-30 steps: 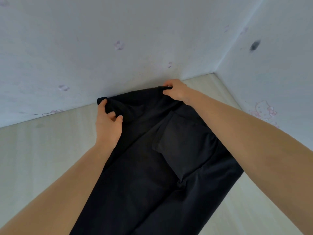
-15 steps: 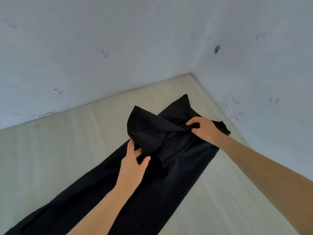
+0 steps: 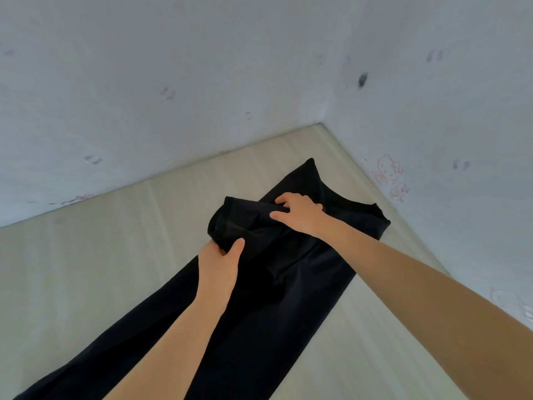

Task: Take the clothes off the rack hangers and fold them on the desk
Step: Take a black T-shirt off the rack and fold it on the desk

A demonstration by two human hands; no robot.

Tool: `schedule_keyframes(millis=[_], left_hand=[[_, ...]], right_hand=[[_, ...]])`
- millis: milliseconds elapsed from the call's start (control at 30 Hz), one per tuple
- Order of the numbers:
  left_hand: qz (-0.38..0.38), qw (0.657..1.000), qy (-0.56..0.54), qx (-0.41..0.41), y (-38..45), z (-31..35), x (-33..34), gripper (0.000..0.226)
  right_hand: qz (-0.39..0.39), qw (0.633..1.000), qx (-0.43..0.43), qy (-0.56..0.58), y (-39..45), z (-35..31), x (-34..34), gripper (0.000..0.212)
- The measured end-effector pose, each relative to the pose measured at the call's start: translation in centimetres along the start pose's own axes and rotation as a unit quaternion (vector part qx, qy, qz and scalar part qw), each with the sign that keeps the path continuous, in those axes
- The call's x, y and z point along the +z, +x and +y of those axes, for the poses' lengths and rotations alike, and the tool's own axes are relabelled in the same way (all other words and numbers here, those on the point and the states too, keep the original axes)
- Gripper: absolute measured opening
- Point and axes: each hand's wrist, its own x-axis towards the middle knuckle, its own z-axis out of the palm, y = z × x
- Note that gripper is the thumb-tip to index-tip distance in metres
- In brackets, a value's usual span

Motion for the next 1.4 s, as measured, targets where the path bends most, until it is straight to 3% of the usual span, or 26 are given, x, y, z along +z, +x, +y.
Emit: schedule_keyframes(millis=[100,200,267,400,500,667,767,900,1067,1200,1400], left_hand=[[-0.021,0.998,-0.014,0.049,-1.4,0.8,-0.5,0.013],[-0.042,0.998,-0.028,0.041,-2.7,0.4,-0.3,0.036],[-0.056,0.998,-0.028,0.016,-3.3,-0.6,0.2,0.044],[-0.081,0.995,-0.018,-0.058,-3.5,-3.8,1.2,0.03],[-0.057,0.989,-0.052,-0.127,-3.5,-5.5,1.4,0.01],[-0.068,0.99,-0.076,-0.102,-4.4,-5.2,-0.1,0.021],[-0.059,0.998,0.016,-0.034,-5.0,-5.9,-2.5,0.024],[0.001,0.987,0.153,0.044,-6.0,-7.7,-6.6,0.031],[0.065,0.953,0.279,0.1,-7.2,-10.6,-13.3,0.041],[0.107,0.9,0.401,0.13,-7.0,-12.3,-18.6,0.048],[0.043,0.853,0.507,0.118,-5.5,-14.8,-25.1,0.04]], right_hand=[[0.002,0.994,-0.038,0.105,-0.6,0.6,-1.1,0.012],[0.013,0.954,-0.029,0.297,-3.2,2.4,-3.5,0.013],[0.01,0.949,-0.028,0.314,-5.2,4.4,-4.4,0.012],[-0.022,0.978,0.036,0.203,-6.7,8.7,-3.0,0.011],[-0.027,0.987,0.062,0.146,-6.7,10.1,-1.2,0.01],[0.027,0.998,0.056,-0.001,-6.7,9.1,0.5,0.02],[0.095,0.99,0.021,-0.105,-7.8,7.5,0.8,0.038],[0.156,0.977,-0.063,-0.135,-9.6,4.0,1.6,0.048],[0.088,0.963,-0.188,-0.175,-12.2,-1.5,5.2,0.037],[0.022,0.944,-0.262,-0.201,-13.5,-5.8,9.0,0.037],[0.003,0.906,-0.292,-0.307,-13.4,-11.4,14.5,0.059]])
